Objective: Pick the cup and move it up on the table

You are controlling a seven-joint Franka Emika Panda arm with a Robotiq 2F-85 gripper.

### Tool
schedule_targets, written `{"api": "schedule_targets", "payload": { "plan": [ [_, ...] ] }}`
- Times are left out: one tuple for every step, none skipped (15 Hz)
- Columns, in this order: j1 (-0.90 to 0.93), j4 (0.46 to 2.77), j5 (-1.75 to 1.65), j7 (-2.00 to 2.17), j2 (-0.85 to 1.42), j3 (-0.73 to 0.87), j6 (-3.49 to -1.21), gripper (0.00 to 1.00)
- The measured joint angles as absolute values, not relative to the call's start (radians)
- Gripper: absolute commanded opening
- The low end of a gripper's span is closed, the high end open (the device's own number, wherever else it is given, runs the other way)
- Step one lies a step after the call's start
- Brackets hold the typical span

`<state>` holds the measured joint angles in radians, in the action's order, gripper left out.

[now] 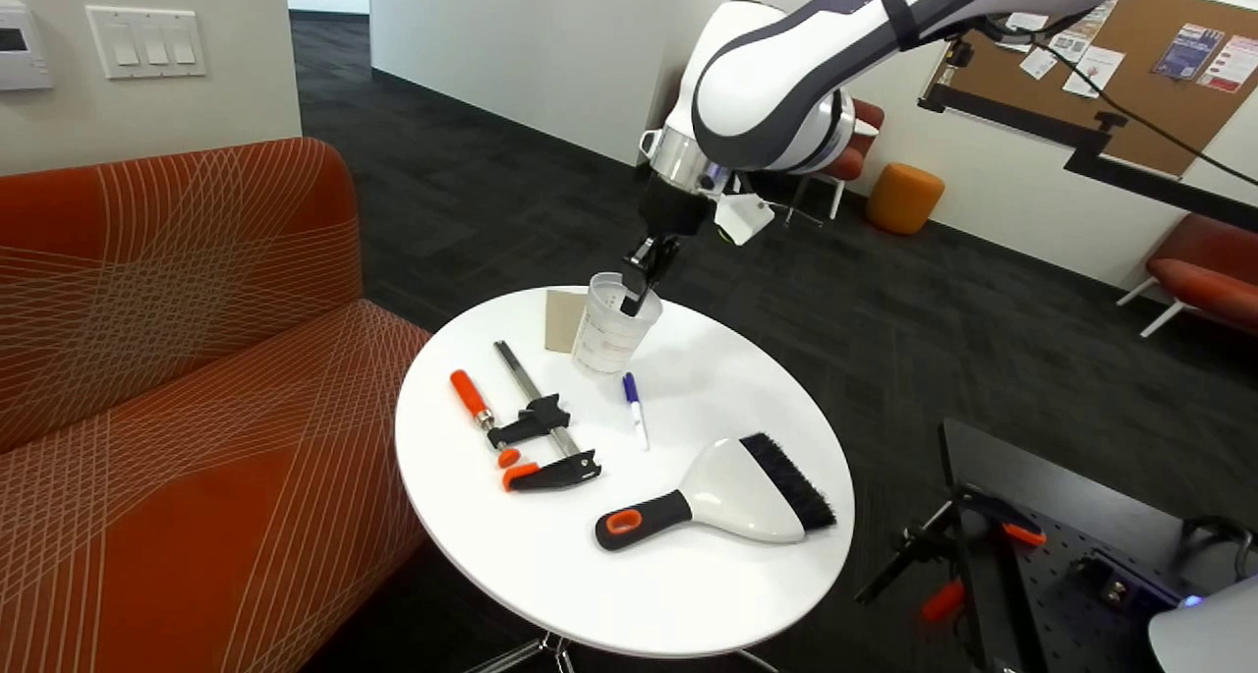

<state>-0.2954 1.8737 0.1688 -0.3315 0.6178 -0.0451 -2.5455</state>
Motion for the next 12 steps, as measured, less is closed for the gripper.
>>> {"api": "schedule_targets", "payload": {
  "plan": [
    [-0.29, 1.862, 0.164, -0.332, 0.631, -0.045, -2.545, 0.01],
    [-0.284, 1.847, 0.157, -0.331, 0.644, -0.044, -2.546, 0.01],
    [-0.277, 1.833, 0.147, -0.33, 0.657, -0.04, -2.547, 0.01],
    [-0.272, 1.819, 0.135, -0.328, 0.669, -0.035, -2.547, 0.01],
    [-0.266, 1.803, 0.123, -0.325, 0.682, -0.029, -2.547, 0.01],
    [-0.262, 1.789, 0.115, -0.323, 0.694, -0.023, -2.547, 0.01],
    [-0.259, 1.774, 0.106, -0.321, 0.706, -0.017, -2.548, 0.01],
    [-0.255, 1.76, 0.096, -0.311, 0.718, -0.01, -2.548, 0.01],
    [-0.252, 1.746, 0.088, -0.305, 0.731, -0.003, -2.548, 0.01],
    [-0.251, 1.732, 0.082, -0.299, 0.745, 0.002, -2.548, 0.01],
    [-0.25, 1.718, 0.077, -0.29, 0.759, 0.005, -2.547, 0.01],
    [-0.25, 1.704, 0.073, -0.284, 0.773, 0.009, -2.547, 0.01]
  ]
}}
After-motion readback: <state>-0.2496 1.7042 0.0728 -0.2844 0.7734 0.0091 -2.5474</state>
